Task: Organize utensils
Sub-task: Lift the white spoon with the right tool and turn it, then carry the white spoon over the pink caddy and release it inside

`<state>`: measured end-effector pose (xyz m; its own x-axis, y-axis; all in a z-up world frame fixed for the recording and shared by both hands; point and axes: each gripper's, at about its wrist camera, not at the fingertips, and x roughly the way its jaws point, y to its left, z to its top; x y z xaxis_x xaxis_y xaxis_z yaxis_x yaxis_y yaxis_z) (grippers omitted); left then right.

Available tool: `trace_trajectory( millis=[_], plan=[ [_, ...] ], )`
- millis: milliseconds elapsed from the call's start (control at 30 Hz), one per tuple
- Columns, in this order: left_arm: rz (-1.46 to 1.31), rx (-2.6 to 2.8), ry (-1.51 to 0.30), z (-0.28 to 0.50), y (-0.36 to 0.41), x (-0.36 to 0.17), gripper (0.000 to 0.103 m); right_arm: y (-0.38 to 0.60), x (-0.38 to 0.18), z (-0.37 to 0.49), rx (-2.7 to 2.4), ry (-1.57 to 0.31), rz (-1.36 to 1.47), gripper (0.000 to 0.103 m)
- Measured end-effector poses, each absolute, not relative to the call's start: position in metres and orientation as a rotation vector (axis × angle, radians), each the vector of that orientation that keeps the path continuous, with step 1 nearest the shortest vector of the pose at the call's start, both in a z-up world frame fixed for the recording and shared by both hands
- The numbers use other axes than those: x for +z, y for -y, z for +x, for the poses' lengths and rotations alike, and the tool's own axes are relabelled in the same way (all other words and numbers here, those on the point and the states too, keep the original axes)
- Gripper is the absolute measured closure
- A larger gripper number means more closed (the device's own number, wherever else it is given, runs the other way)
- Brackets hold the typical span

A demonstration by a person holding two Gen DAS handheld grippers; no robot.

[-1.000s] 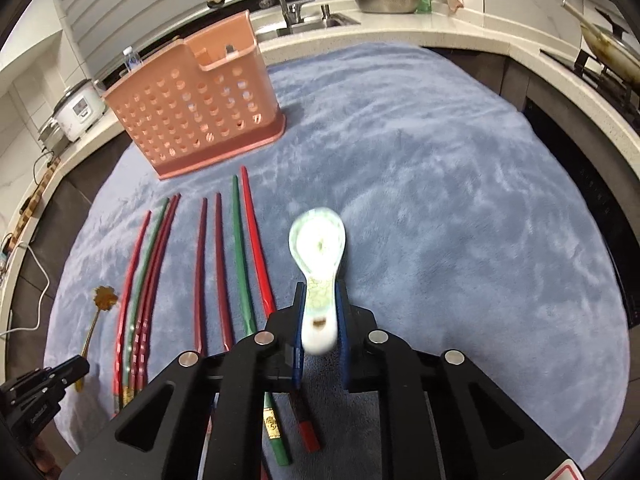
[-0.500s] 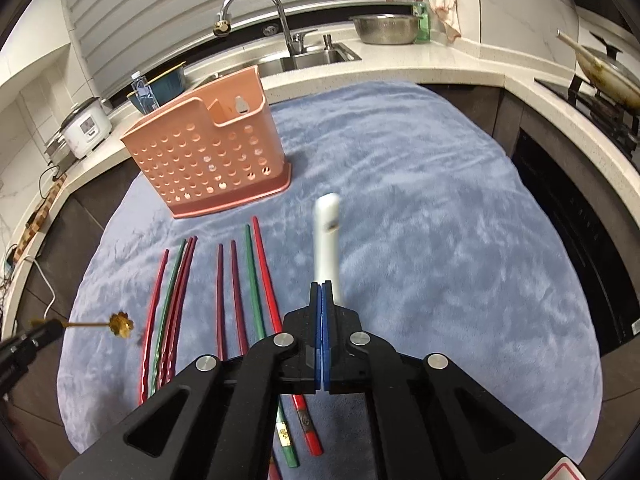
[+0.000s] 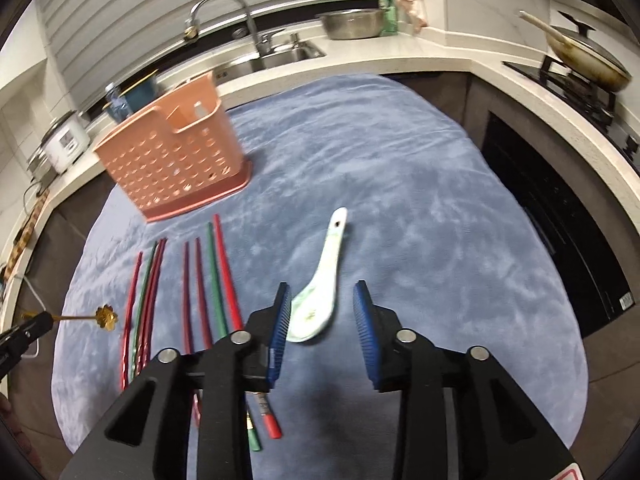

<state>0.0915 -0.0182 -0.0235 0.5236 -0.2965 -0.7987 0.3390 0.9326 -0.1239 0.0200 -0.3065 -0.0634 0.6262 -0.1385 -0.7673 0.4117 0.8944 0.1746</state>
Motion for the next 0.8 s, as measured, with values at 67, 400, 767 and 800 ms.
trace_trajectory(
  millis=[67, 400, 767, 800],
  plan=[
    [0.053, -0.382, -0.948, 0.092, 0.021, -0.024, 0.102, 0.314, -0.064, 0.017, -0.339, -0.836, 0.367, 0.063],
    [0.065, -0.376, -0.957, 0.093, 0.025, -0.026, 0.102, 0.326, -0.078, 0.059, -0.317, -0.869, 0.385, 0.056],
    [0.06, -0.35, -0.947, 0.103, 0.015, -0.02, 0.102, 0.341, -0.122, 0.107, -0.293, -0.964, 0.427, 0.063],
    [0.059, -0.349, -0.945, 0.105, 0.013, -0.019, 0.102, 0.341, -0.122, 0.107, -0.283, -0.967, 0.422, 0.082]
  ],
)
